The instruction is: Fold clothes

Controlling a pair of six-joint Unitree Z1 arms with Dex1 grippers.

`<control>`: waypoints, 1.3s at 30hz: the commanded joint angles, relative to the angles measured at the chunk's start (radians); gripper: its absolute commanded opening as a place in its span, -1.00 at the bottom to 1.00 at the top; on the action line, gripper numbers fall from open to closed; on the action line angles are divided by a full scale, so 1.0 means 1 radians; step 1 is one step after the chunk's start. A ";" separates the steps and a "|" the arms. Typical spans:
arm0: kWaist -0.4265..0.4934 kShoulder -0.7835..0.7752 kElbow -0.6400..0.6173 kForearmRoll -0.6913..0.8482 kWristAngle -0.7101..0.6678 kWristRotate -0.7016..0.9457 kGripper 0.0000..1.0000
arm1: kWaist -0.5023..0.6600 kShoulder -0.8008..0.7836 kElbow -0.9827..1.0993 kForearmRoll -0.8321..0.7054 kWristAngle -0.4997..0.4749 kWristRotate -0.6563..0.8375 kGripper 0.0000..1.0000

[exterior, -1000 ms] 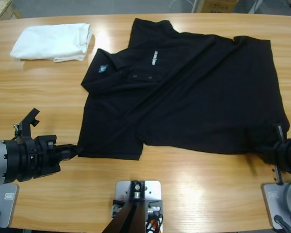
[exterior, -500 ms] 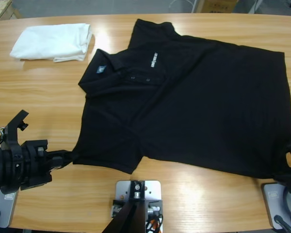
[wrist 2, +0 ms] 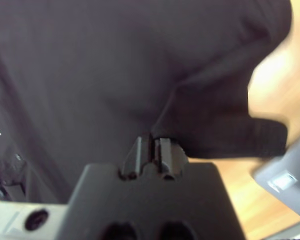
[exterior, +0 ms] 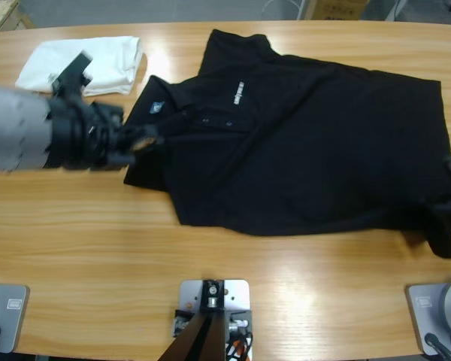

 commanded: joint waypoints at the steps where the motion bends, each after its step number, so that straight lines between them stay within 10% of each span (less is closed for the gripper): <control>1: 0.107 0.186 -0.182 -0.011 -0.065 0.138 -1.00 | -0.348 0.162 -0.116 -0.074 0.020 -0.308 -1.00; 21: 0.237 0.475 -0.546 0.047 -0.159 0.281 -1.00 | -0.594 0.340 -0.174 -0.069 0.067 -0.583 -1.00; 39: 0.222 0.517 -0.508 0.109 -0.149 0.334 -1.00 | -0.594 0.428 -0.220 -0.064 0.047 -0.759 -1.00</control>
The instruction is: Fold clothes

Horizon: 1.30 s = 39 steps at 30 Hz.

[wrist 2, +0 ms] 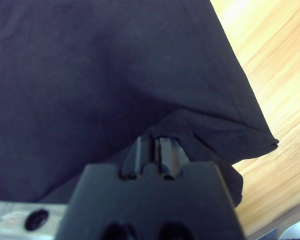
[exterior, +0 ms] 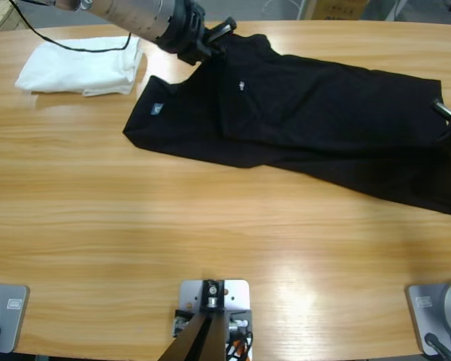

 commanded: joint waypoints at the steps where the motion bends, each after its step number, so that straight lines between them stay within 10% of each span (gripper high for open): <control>1: -0.003 0.080 0.045 0.039 -0.004 0.020 -1.00 | -0.019 0.082 -0.011 0.002 -0.022 -0.075 -1.00; 4: 0.001 0.094 0.027 0.037 -0.006 0.021 -1.00 | -0.019 0.105 -0.012 0.011 -0.008 -0.109 -0.97; 6: 0.001 0.095 0.023 0.037 -0.007 0.030 -1.00 | -0.019 0.122 -0.017 0.018 0.003 -0.157 -0.14; 11: 0.004 0.089 0.020 0.031 -0.013 0.091 -0.94 | -0.016 0.066 -0.027 0.034 -0.094 -0.275 0.95; 13: 0.012 0.079 0.012 0.031 -0.013 0.117 0.01 | -0.011 0.014 -0.029 0.037 -0.128 -0.336 1.00; 17: 0.016 0.017 -0.021 0.032 -0.001 0.242 0.33 | 0.027 -0.078 -0.028 0.100 -0.139 -0.359 1.00; 21: 0.026 -0.033 -0.018 0.036 -0.015 0.285 0.30 | 0.066 -0.154 -0.026 0.131 -0.047 -0.356 0.68; 29: -0.122 -0.089 0.216 0.067 -0.018 0.272 0.05 | 0.071 -0.074 -0.030 0.146 0.036 -0.326 0.68; 30: -0.129 -0.085 0.247 0.067 -0.018 0.276 0.05 | 0.077 -0.066 -0.030 0.143 0.044 -0.339 0.54; 33: -0.129 -0.089 0.321 0.067 0.004 0.279 0.06 | 0.080 -0.086 -0.026 0.135 0.030 -0.360 -1.00; 37: -0.113 -0.080 0.338 0.069 0.013 0.281 0.02 | 0.080 -0.060 -0.020 0.143 0.057 -0.352 -1.00; 39: -0.101 -0.064 0.335 0.069 0.018 0.275 -0.47 | 0.080 -0.028 -0.012 0.129 0.067 -0.321 -1.00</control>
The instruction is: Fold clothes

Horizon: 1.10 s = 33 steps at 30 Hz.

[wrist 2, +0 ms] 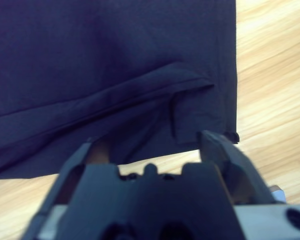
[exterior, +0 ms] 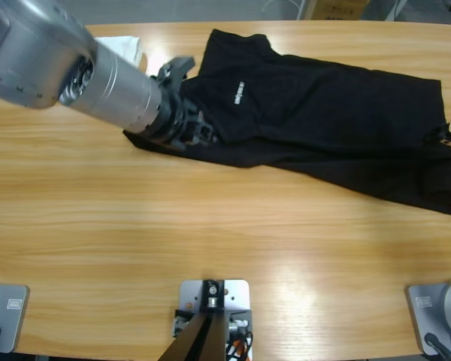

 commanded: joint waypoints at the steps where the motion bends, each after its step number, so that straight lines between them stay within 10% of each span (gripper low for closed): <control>1: 0.027 0.037 0.060 0.014 0.023 0.009 -0.77 | 0.010 0.111 0.030 -0.015 0.046 0.039 -1.00; 10: 0.063 0.120 0.001 0.014 0.025 0.008 -1.00 | 0.045 0.208 0.147 -0.115 0.112 0.261 -1.00; 33: 0.101 0.288 -0.079 0.072 0.039 0.005 -1.00 | 0.038 0.336 0.116 -0.076 0.106 0.248 -1.00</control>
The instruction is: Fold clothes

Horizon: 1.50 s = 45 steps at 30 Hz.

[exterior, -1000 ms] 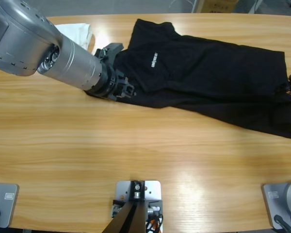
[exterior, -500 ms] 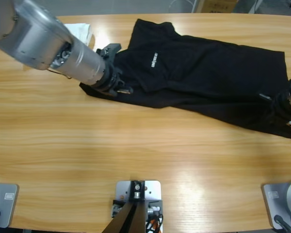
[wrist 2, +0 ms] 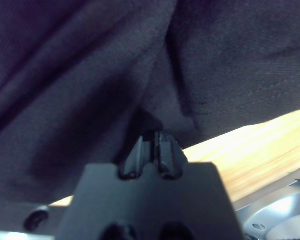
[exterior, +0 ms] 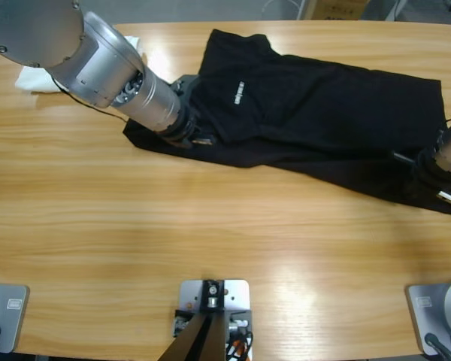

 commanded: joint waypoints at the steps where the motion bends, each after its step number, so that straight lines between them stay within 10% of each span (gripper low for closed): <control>1: 0.040 0.106 -0.003 0.056 0.025 0.005 -1.00 | 0.004 0.070 0.012 0.010 0.008 -0.005 -1.00; 31: 0.100 0.071 -0.009 0.148 0.052 0.003 -1.00 | -0.024 0.086 -0.242 0.427 -0.100 -0.008 -1.00; 34: 0.081 0.058 -0.009 0.148 0.052 0.003 -1.00 | 0.051 -0.090 -0.258 0.370 -0.056 -0.169 0.33; 35: 0.077 0.058 -0.009 0.149 0.052 0.001 -1.00 | 0.051 -0.104 -0.261 0.374 -0.061 -0.178 0.46; 45: 0.068 0.038 -0.011 0.159 0.057 -0.019 -1.00 | -0.073 0.050 -0.227 0.296 -0.050 -0.206 0.13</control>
